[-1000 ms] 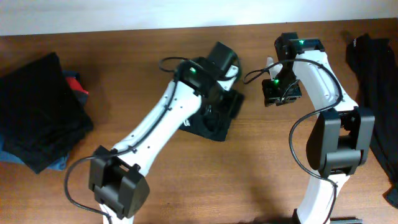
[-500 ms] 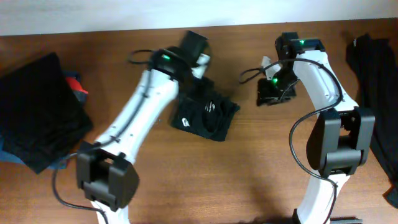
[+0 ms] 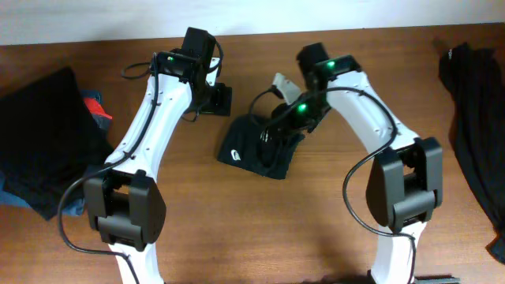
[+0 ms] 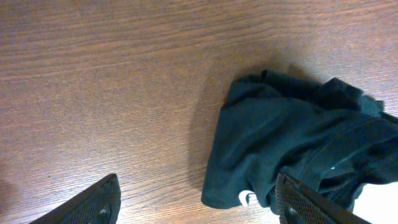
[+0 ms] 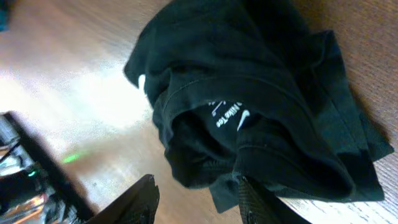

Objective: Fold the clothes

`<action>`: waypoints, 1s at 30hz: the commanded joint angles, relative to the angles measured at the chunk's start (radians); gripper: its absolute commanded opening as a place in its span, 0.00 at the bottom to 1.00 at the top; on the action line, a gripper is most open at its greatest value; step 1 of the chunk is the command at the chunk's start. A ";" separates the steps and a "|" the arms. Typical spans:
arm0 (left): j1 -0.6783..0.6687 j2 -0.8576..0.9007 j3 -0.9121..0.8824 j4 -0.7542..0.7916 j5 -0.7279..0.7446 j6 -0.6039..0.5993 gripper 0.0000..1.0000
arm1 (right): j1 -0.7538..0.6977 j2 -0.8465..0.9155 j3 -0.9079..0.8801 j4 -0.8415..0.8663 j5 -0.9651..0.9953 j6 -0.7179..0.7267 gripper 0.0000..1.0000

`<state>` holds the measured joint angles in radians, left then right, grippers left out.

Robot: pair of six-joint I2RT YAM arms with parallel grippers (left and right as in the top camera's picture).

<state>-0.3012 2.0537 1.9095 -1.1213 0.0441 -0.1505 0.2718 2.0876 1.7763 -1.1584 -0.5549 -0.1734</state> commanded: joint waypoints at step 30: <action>0.005 0.006 0.008 -0.023 -0.007 0.010 0.79 | -0.040 0.080 -0.011 -0.119 0.337 0.161 0.10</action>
<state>-0.3004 2.0556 1.9095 -1.1419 0.0441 -0.1501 0.2771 2.1647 1.7760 -1.2407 -0.2832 -0.0219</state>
